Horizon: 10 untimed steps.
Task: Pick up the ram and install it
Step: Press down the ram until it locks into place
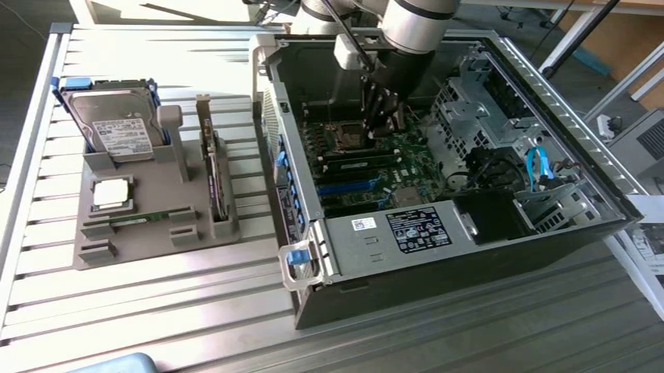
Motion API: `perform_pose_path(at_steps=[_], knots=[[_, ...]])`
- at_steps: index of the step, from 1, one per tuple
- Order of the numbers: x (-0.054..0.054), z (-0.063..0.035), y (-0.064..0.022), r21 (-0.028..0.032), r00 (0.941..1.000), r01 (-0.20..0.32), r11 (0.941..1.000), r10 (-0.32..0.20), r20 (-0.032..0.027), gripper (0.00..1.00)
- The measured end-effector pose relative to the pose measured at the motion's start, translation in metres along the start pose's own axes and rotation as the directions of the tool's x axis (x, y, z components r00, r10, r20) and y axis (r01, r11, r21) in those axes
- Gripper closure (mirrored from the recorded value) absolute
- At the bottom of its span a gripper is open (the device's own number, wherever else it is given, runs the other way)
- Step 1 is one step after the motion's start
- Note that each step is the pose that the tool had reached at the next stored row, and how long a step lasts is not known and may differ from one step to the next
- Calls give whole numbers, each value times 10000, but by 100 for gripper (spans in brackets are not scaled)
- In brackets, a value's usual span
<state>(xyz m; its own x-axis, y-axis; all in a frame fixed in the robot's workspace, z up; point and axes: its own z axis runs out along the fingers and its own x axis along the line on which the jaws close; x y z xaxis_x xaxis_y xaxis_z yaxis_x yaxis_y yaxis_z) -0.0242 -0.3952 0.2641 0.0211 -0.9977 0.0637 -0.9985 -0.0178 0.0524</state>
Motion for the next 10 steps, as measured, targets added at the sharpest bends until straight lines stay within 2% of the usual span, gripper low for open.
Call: perform_pose_path(at_steps=[3, 7, 10], knots=[[2, -5, -103, -18, 10000, -3, 10000, 3, -2, 89], [4, -8, -196, -29, 10000, -25, 10000, 25, -8, 89], [6, -10, -306, -48, 10000, -24, 10000, 24, -6, 89]])
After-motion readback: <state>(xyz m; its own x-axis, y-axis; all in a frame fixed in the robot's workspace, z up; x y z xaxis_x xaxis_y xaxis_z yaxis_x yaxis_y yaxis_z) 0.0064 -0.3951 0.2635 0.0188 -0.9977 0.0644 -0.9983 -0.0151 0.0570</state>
